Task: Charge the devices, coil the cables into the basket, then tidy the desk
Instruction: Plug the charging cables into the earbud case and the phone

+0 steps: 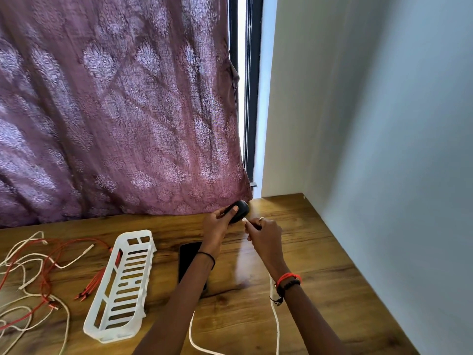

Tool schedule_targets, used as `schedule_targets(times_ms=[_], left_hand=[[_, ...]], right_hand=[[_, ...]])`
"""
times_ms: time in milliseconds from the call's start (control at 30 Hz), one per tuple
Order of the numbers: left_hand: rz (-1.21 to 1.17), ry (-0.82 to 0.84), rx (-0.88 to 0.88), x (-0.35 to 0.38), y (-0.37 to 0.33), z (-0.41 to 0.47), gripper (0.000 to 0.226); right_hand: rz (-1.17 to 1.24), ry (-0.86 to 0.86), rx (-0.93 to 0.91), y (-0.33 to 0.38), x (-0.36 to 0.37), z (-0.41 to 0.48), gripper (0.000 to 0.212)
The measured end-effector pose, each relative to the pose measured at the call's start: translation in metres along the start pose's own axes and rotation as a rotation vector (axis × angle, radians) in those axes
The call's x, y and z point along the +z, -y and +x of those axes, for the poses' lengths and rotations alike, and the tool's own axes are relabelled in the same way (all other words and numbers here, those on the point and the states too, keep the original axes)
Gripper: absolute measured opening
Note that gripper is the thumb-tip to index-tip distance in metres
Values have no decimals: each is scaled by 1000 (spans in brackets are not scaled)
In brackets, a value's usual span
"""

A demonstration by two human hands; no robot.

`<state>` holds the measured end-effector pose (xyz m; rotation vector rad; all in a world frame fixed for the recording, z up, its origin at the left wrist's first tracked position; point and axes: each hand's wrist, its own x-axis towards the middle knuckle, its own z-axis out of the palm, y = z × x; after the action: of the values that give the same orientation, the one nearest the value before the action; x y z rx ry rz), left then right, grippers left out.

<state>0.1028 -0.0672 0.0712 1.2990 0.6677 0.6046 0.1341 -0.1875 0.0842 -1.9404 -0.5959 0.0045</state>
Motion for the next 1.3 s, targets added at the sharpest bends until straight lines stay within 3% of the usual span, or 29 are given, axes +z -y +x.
schedule_targets(times_ms=[133, 300, 433, 1300], left_hand=[[-38, 40, -30, -1, -1, -2, 31], [-298, 113, -181, -5, -2, -2, 30], [-378, 113, -250, -8, -1, 0, 16], [-378, 147, -232, 0, -6, -10, 22]], right_hand=[[59, 32, 35, -4, -7, 1, 17], [102, 27, 32, -2, -10, -3, 25], [112, 5, 20, -1, -11, -3, 12], [29, 17, -3, 5, -12, -1, 11]])
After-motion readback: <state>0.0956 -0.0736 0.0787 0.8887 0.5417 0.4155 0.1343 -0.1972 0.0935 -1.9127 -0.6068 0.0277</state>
